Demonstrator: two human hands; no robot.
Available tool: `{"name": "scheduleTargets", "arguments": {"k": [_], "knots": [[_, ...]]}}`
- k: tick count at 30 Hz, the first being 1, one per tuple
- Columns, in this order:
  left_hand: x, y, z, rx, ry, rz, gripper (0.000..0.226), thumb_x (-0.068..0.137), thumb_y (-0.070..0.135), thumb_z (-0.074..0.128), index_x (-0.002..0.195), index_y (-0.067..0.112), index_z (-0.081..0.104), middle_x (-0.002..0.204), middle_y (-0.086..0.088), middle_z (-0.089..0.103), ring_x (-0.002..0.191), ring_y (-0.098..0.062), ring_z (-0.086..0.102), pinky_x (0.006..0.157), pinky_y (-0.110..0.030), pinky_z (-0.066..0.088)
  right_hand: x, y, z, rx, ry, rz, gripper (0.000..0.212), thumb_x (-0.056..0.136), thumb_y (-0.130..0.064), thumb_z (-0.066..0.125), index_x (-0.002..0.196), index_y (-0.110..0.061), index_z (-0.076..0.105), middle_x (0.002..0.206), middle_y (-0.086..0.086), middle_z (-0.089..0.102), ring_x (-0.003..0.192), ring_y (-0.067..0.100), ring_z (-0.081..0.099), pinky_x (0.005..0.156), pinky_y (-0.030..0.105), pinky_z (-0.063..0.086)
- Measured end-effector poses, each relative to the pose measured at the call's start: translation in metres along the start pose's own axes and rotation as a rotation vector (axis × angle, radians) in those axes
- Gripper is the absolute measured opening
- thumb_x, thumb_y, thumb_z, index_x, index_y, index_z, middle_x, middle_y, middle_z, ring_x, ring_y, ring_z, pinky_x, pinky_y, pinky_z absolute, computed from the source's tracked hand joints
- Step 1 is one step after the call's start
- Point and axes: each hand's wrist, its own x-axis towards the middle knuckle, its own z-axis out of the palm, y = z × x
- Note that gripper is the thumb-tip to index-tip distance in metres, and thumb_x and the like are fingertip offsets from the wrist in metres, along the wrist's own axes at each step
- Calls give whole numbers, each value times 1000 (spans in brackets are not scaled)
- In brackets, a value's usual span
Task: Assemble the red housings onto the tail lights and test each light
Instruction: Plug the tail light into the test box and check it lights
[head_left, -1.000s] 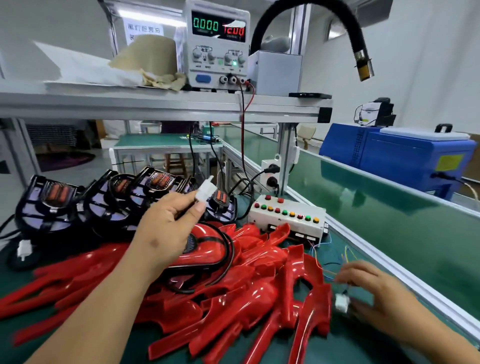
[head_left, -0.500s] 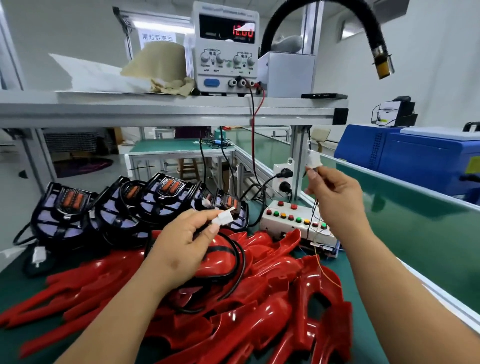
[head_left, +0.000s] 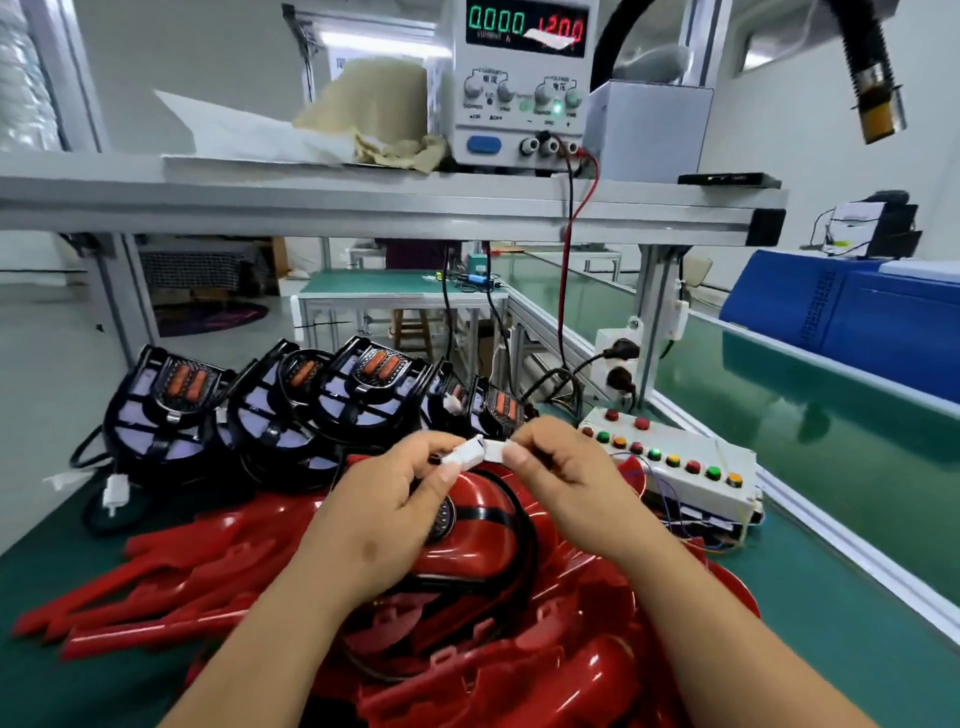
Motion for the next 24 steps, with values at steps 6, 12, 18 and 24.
{"name": "scheduleTargets", "arguments": {"k": [6, 12, 18, 24], "knots": [[6, 5, -6, -38, -46, 30, 28, 99, 30, 53, 97, 55, 66, 99, 26, 65, 94, 1, 62, 84, -40, 56, -3, 2, -5, 26, 41, -54, 8, 95, -16, 60, 88, -13, 62, 83, -2, 51, 77, 2, 47, 73, 13, 35], [3, 12, -6, 163, -57, 144, 57, 100, 30, 41, 125, 80, 28, 90, 18, 57, 89, 0, 56, 78, -29, 54, -6, 5, -4, -29, 128, -133, 12, 90, -23, 63, 88, -12, 68, 81, -9, 50, 73, 0, 48, 68, 10, 35], [0, 19, -7, 386, -48, 127, 70, 94, 17, 42, 120, 80, 27, 89, 15, 47, 83, -2, 49, 62, -19, 43, -6, 2, -1, -75, 164, -205, 14, 89, -21, 63, 89, -9, 70, 83, -15, 48, 76, 0, 49, 69, 10, 37], [1, 9, -3, 104, 53, 89, 42, 96, 30, 49, 132, 52, 44, 94, 29, 61, 88, 0, 62, 80, -35, 55, -8, 3, -4, -64, 147, -153, 7, 90, -17, 67, 90, -11, 69, 84, -10, 50, 77, 3, 50, 70, 12, 38]]}}
